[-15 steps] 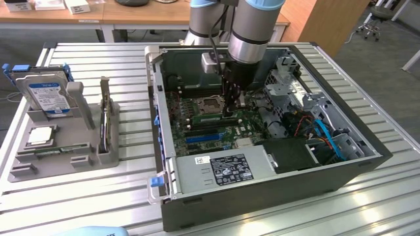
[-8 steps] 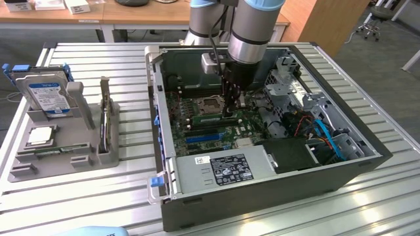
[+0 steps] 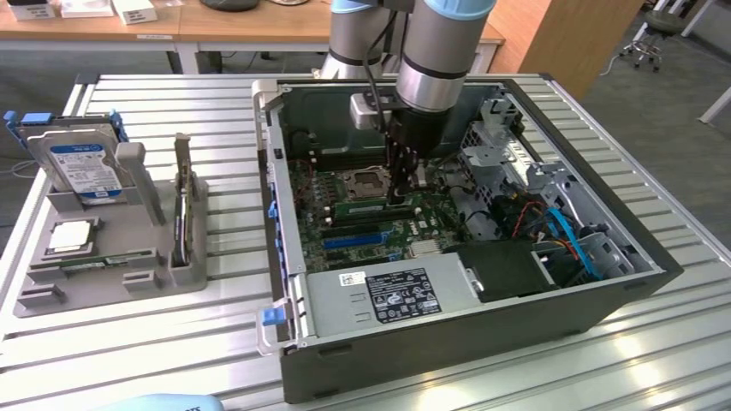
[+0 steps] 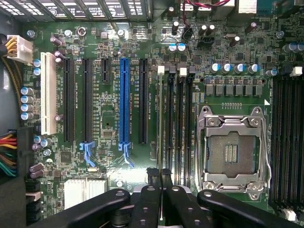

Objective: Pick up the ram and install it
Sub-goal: 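Insert the ram into the slot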

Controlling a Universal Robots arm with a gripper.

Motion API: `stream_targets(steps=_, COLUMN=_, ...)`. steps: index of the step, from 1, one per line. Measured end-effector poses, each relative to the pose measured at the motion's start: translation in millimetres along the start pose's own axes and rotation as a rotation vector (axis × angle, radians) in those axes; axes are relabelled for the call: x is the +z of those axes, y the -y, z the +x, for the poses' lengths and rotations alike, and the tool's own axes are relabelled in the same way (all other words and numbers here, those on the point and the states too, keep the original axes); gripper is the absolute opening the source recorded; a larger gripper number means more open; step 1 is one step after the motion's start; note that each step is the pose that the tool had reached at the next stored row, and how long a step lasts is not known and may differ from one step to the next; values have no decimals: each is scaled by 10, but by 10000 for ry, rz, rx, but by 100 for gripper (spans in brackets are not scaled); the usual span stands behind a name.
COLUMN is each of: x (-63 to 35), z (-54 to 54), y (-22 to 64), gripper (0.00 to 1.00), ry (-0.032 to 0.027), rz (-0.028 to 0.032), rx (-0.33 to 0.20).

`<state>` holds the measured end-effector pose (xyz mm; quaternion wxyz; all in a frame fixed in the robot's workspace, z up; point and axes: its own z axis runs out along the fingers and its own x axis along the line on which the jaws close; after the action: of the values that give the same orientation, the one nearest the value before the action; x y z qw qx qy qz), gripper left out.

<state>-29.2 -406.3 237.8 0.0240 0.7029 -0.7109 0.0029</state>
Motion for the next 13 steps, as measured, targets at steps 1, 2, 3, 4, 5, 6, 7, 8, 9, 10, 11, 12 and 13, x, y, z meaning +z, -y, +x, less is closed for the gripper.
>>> stream_targets(steps=1, x=2, z=0, y=-1, gripper=12, ry=0, rz=0, rx=1)
stream_targets(steps=2, x=2, z=0, y=-2, gripper=12, ry=0, rz=0, rx=0)
stream_targets(steps=3, x=6, z=0, y=-3, gripper=12, ry=1, rz=1, rx=-1)
stream_targets(steps=4, x=10, z=0, y=-3, gripper=12, ry=-1, rz=0, rx=0)
stream_targets(steps=5, x=10, z=0, y=-3, gripper=12, ry=-1, rz=0, rx=0)
stream_targets(steps=6, x=10, z=0, y=-3, gripper=12, ry=-1, rz=0, rx=0)
stream_targets(steps=7, x=12, z=-1, y=-3, gripper=12, ry=0, rz=0, rx=0)
stream_targets(steps=8, x=17, z=-1, y=-3, gripper=12, ry=4, rz=2, rx=0)
stream_targets(steps=9, x=19, z=-1, y=-3, gripper=12, ry=2, rz=1, rx=0)
stream_targets(steps=10, x=21, z=-1, y=-3, gripper=12, ry=-1, rz=0, rx=0)
stream_targets(steps=11, x=23, z=-1, y=-3, gripper=12, ry=-1, rz=0, rx=0)
stream_targets(steps=12, x=24, z=-1, y=-3, gripper=12, ry=-2, rz=0, rx=0)
stream_targets(steps=13, x=25, z=-1, y=-3, gripper=12, ry=-1, rz=0, rx=0)
